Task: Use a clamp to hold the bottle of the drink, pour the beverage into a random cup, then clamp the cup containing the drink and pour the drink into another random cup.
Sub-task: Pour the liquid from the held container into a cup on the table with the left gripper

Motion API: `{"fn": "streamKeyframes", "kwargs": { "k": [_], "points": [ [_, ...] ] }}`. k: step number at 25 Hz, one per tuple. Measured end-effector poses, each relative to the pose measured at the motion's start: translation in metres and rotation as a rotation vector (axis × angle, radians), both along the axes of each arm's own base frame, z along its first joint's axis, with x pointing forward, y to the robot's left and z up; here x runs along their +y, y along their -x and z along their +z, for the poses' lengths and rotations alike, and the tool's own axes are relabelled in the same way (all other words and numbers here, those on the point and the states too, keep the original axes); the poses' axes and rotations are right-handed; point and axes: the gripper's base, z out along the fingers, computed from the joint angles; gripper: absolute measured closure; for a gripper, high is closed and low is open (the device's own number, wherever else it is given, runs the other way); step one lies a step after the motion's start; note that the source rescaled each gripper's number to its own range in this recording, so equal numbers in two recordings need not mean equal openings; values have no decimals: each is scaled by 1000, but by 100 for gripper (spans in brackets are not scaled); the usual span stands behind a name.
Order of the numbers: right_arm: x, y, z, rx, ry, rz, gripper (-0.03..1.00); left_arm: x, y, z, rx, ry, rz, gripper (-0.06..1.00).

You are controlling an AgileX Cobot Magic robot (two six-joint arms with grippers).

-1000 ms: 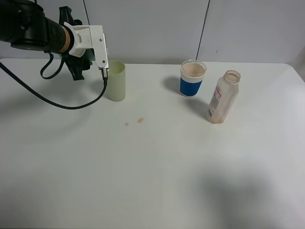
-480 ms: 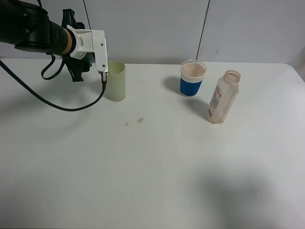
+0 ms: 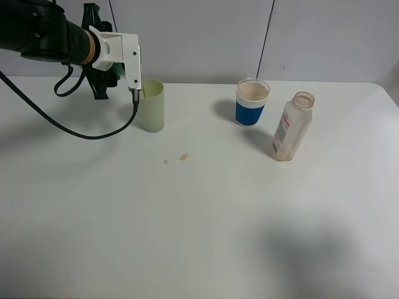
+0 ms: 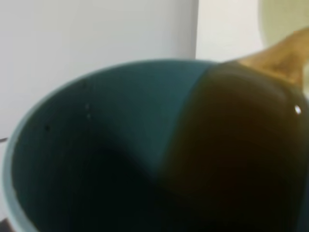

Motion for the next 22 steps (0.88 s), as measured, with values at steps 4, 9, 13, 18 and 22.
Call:
{"fn": "streamKeyframes", "kwargs": {
  "k": [4,9,13,18,22],
  "points": [
    [0,0,0,0,0,0,-3,0,0,0,-3,-8,-6,93],
    [0,0,0,0,0,0,-3,0,0,0,-10,-27,-20,93],
    [0,0,0,0,0,0,-3,0,0,1,-14,-40,-30,93],
    [0,0,0,0,0,0,-3,0,0,1,-19,-68,-50,93],
    [0,0,0,0,0,0,-3,0,-1,1,-23,-89,-65,93]
  ]
}}
